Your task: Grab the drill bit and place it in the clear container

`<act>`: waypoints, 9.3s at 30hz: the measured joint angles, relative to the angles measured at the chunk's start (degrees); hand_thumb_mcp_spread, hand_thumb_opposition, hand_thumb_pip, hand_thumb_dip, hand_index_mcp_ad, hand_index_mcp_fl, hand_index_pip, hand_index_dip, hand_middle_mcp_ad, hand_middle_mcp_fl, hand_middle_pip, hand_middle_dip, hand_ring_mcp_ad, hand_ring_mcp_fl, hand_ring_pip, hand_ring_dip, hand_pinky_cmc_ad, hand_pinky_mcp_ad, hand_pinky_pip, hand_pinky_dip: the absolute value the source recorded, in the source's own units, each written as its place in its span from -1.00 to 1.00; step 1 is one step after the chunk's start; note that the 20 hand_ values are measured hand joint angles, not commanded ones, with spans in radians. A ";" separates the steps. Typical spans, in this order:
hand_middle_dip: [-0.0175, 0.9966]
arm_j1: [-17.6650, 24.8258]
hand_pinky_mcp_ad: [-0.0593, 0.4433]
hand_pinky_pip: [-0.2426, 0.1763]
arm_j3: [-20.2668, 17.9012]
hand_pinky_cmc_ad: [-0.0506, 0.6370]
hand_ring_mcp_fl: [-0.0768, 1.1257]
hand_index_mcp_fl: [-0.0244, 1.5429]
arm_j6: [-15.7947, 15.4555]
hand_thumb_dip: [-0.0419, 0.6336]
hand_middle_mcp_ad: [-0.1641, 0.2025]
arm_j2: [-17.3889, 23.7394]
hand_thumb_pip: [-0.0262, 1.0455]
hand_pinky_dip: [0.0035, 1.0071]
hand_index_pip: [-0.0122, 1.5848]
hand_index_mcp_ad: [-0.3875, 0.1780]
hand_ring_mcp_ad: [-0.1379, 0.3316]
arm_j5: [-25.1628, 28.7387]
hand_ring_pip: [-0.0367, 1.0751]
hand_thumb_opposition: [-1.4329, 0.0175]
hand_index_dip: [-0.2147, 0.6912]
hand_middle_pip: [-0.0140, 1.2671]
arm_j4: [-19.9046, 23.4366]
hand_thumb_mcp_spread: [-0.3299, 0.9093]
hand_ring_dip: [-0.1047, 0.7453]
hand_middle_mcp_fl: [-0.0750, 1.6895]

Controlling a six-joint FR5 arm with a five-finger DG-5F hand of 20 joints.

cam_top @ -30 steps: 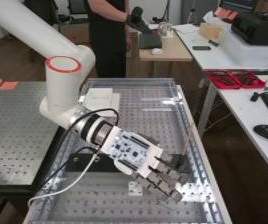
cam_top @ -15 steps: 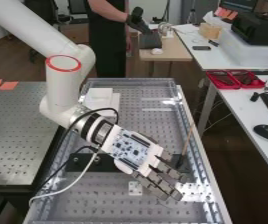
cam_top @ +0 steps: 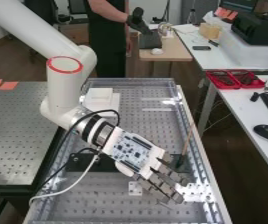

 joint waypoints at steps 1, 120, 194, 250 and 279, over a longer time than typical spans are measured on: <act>-0.50 -0.01 -0.22 -0.14 0.04 -0.10 -0.83 -0.39 -0.01 0.06 0.38 -0.05 0.10 -0.73 0.74 0.16 0.38 0.11 -0.80 -0.33 0.48 -0.77 0.00 0.44 -0.66 -0.67; -0.47 18.99 -0.22 -0.13 12.02 0.04 -0.75 0.22 -12.84 0.00 0.37 2.80 -0.18 -0.68 0.05 0.16 0.35 -10.79 -0.79 -0.38 0.52 -0.78 -17.60 0.66 -0.60 -0.52; -0.46 15.43 -0.15 -0.14 -4.78 -0.09 -0.81 -0.62 -33.18 -0.50 0.36 24.95 -0.45 -0.55 -0.93 0.17 0.39 -7.14 -0.78 -0.09 0.42 -0.78 -4.42 0.05 -0.60 -0.73; -0.79 10.06 0.22 -0.20 -6.53 0.17 -0.77 -0.87 -31.31 -0.73 0.61 37.31 -0.42 -0.59 -0.86 0.56 0.78 -13.56 -0.76 -0.18 -0.46 -0.71 -14.92 -0.21 -0.84 -0.83; -0.79 9.76 0.19 -0.20 -6.69 0.15 -0.77 -0.87 -31.83 -0.72 0.63 37.86 -0.44 -0.59 -0.85 0.57 0.78 -13.35 -0.76 -0.18 -0.46 -0.71 -14.75 -0.17 -0.84 -0.83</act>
